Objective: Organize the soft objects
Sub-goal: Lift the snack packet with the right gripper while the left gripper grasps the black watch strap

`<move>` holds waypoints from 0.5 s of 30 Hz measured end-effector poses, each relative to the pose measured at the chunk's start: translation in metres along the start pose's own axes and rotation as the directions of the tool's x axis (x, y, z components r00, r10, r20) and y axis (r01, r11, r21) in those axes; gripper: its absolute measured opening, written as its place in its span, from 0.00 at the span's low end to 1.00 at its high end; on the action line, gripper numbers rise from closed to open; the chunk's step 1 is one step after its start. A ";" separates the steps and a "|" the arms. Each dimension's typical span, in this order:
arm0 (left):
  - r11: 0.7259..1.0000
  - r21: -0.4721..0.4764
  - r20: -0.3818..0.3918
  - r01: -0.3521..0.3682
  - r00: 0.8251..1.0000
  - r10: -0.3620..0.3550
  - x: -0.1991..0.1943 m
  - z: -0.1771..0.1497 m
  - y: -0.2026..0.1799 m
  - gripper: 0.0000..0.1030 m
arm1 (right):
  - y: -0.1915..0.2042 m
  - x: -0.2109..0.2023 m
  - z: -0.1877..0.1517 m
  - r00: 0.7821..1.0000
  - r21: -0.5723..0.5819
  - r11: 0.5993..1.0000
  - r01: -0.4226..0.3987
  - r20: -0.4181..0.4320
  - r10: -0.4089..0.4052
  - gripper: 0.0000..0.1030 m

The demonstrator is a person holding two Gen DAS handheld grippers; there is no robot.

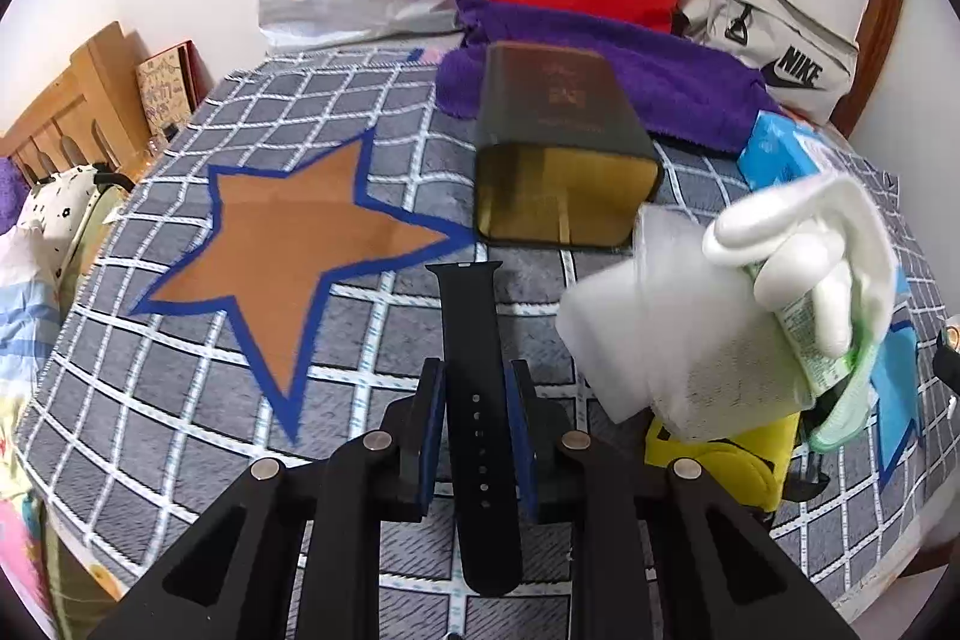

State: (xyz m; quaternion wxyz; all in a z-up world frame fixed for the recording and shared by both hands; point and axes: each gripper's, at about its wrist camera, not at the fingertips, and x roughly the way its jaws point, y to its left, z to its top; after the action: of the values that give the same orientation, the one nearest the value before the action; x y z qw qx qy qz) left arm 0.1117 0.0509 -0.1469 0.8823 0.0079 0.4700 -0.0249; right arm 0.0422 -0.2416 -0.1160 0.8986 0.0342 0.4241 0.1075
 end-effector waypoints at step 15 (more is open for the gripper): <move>0.999 -0.046 0.074 -0.014 0.997 0.018 -0.042 0.039 0.023 0.19 | 0.003 -0.010 0.054 0.999 -0.012 1.000 0.017 0.050 -0.016 0.37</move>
State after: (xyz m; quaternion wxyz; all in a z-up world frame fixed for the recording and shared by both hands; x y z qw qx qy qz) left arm 0.1224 0.0742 -0.0906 0.8993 -0.0093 0.4371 -0.0073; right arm 0.0773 -0.2397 -0.0741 0.9099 0.0279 0.4013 0.1018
